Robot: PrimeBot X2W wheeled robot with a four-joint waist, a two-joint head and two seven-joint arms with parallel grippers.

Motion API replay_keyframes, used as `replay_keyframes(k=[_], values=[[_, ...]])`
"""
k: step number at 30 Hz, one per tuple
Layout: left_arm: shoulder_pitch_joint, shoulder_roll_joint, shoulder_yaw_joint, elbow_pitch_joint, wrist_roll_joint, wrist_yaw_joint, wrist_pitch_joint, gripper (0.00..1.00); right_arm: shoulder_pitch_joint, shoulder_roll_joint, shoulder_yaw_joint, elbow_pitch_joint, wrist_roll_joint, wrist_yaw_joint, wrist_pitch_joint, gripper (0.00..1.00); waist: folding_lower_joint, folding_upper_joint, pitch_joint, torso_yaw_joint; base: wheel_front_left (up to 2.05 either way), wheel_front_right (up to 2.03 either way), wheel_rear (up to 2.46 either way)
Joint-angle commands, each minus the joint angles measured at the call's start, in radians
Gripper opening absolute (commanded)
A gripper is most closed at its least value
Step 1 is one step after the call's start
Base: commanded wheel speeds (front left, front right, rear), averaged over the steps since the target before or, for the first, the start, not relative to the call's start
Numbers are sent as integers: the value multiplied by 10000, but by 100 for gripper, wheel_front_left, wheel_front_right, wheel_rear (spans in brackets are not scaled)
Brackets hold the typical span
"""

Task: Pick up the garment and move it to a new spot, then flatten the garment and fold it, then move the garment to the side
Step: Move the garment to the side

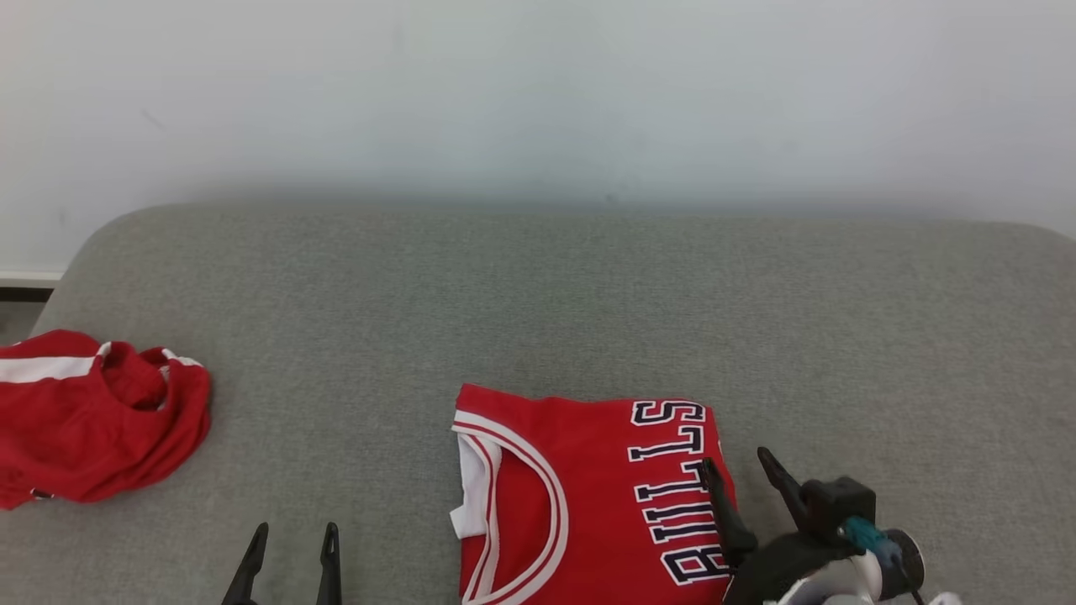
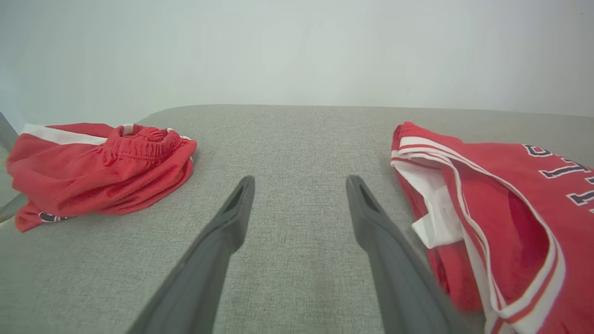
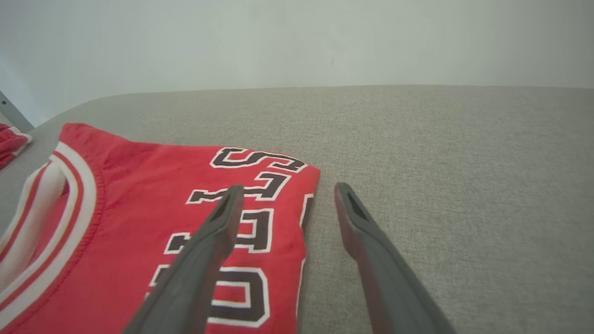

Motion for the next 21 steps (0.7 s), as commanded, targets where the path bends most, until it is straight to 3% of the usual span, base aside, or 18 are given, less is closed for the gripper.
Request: replay_keyframes(k=[1, 6, 13, 14, 15, 16, 21], values=[[-167, -2, -27, 42, 42, -18, -35, 100, -351, -27, -5, 553, 10, -17, -37, 100, -1, -1, 38, 220, 0, 0, 0], [-176, -3, -149, 74, -12, -53, -35, 100, -1395, -21, -56, 2614, 260, -17, -39, 100, -1, -1, 95, 524, 0, 0, 0], [-204, -2, -148, 131, -152, -7, -35, 100, -1789, -13, 1172, 4213, 1760, -17, 36, 100, -1, -1, 150, 605, 0, 0, 0], [-199, -3, -143, 135, -165, -7, -35, 100, -1794, -3, 1420, 4303, 1905, -17, 39, 48, -1, -1, 157, 586, 0, 0, 0], [-201, -3, -143, 141, -180, -11, -35, 100, -1819, 3, 1619, 4375, 2151, -17, 44, 29, -1, -1, 164, 568, 0, 0, 0], [-214, -3, -138, 148, -191, -5, -35, 100, -1865, 3, 1796, 4442, 2306, -17, 45, 0, -1, -1, 169, 549, 0, 0, 0], [-338, -3, -67, 127, -211, 20, -35, 100, -2536, -45, 2188, 4682, 2370, -17, 9, 0, -1, -1, 267, 408, 0, 0, 0]])
